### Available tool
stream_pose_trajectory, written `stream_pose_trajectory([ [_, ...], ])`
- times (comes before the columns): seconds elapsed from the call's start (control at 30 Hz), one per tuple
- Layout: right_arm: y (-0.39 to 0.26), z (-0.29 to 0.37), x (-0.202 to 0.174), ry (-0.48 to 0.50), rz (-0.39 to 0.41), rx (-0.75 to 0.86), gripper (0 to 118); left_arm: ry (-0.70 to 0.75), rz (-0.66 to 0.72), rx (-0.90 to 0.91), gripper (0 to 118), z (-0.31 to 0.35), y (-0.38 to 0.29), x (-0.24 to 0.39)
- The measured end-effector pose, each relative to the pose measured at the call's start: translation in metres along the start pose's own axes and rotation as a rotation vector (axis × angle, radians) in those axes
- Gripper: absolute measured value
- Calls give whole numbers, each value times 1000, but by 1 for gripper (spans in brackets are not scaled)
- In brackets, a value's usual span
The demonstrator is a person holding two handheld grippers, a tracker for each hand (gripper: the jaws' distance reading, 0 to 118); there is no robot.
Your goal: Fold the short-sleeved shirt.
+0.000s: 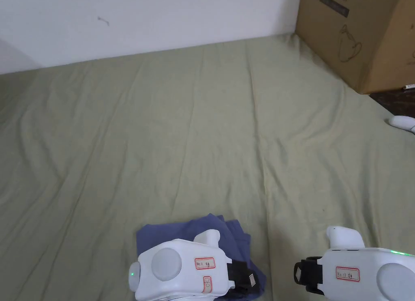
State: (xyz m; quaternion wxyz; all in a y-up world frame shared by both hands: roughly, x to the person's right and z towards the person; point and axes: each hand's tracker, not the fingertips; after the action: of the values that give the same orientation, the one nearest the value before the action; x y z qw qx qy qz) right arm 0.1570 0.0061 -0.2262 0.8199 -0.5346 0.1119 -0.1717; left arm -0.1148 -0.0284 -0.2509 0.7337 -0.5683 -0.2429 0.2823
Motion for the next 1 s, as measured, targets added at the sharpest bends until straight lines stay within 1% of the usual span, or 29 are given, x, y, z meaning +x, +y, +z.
stream_pose_trajectory([
  [0.07,2,2,-3,1,5,5,0,-3,-27,42,0,20,1,-1],
  [0.13,4,3,-9,5,19,8,0,-24,-23,86,0,44,2,-8],
  [0.23,7,3,-21,14,52,7,0,-32,24,179,0,86,3,-28],
  [0.3,9,3,-33,41,78,9,0,-30,62,248,0,110,0,-45],
  [0.37,13,5,-50,85,118,17,0,46,111,283,0,134,-5,-71],
  [0.4,15,5,-59,103,143,18,0,59,133,299,0,141,-8,-81],
  [0.5,20,5,-96,142,270,36,0,57,239,339,0,158,-21,-110],
  [0.57,22,0,-120,178,339,28,0,63,272,358,0,165,-31,-123],
  [0.63,22,-13,-142,190,398,10,0,70,295,367,0,168,-38,-132],
  [0.7,19,-34,-158,165,466,-18,0,63,306,367,0,168,-43,-138],
  [0.73,17,-51,-163,128,515,-42,0,61,314,368,0,168,-45,-140],
  [0.8,9,-90,-166,-51,575,-116,0,53,332,368,1,166,-47,-145],
  [0.83,4,-108,-162,-130,617,-133,0,45,348,367,1,166,-48,-147],
  [0.87,-1,-117,-157,-136,629,-169,0,29,359,371,2,165,-48,-149],
  [0.9,-1,-110,-156,-58,583,-124,0,14,366,372,7,165,-49,-150],
  [0.97,7,-100,-154,-25,545,-117,0,-10,374,362,29,168,-48,-150],
  [1.0,11,-101,-152,-12,536,-124,0,-20,377,358,47,168,-48,-149],
])
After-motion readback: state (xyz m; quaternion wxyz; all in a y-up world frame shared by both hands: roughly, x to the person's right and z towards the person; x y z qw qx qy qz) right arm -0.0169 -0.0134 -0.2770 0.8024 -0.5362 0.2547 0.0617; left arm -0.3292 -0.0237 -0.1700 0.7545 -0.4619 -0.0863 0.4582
